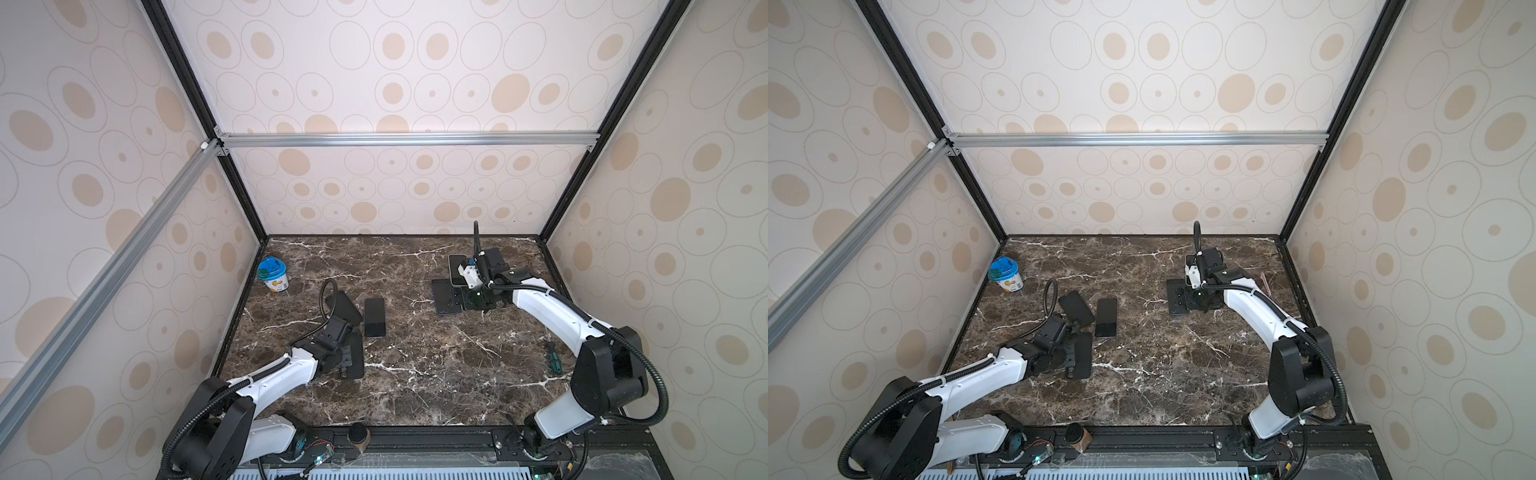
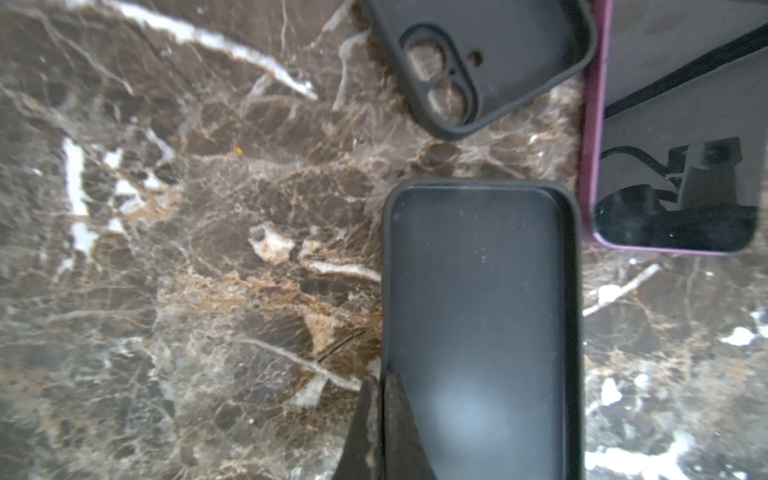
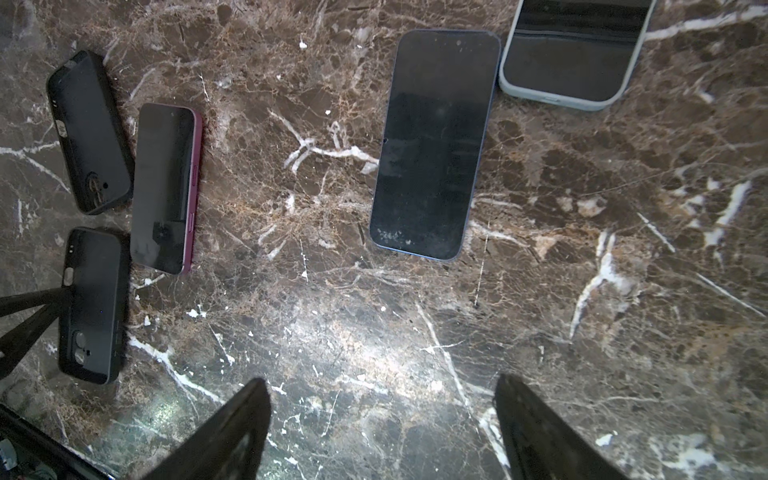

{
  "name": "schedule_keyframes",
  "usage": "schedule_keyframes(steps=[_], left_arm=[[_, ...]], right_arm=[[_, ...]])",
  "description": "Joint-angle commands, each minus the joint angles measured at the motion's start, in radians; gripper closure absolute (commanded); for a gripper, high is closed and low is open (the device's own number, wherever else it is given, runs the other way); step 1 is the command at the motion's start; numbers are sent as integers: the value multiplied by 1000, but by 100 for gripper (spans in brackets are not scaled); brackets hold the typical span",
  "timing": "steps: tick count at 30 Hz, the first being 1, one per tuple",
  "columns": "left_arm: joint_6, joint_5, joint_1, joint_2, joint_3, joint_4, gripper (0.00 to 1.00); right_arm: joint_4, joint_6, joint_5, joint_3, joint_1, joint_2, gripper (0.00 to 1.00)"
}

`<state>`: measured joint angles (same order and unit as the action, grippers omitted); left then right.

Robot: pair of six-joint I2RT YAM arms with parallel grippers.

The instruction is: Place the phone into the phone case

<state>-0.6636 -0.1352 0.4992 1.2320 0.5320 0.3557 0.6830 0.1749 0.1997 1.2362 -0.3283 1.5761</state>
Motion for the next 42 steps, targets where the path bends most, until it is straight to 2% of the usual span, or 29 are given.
schedule_keyframes(steps=[1,8,14,17,25,31,42], left_arm=[[47,-34,-6,-27,81,68,100],[195,12,-6,-38,202,129,100],[316,109,3,-10,271,61,100],[401,146,27,39,327,43,100],[659,139,149,243,514,80,100],[738,166,229,393,577,37,100],[778,187,363,587,626,-53,100]], right_arm=[[7,4,-5,-15,-3,-42,13],[-3,13,-3,-73,-4,-96,14],[13,26,-32,-123,-5,-129,15],[33,19,-56,-126,-6,-147,15],[100,14,-119,-135,-5,-202,15],[109,36,-142,-191,-5,-247,15],[82,58,-58,-264,-6,-252,18]])
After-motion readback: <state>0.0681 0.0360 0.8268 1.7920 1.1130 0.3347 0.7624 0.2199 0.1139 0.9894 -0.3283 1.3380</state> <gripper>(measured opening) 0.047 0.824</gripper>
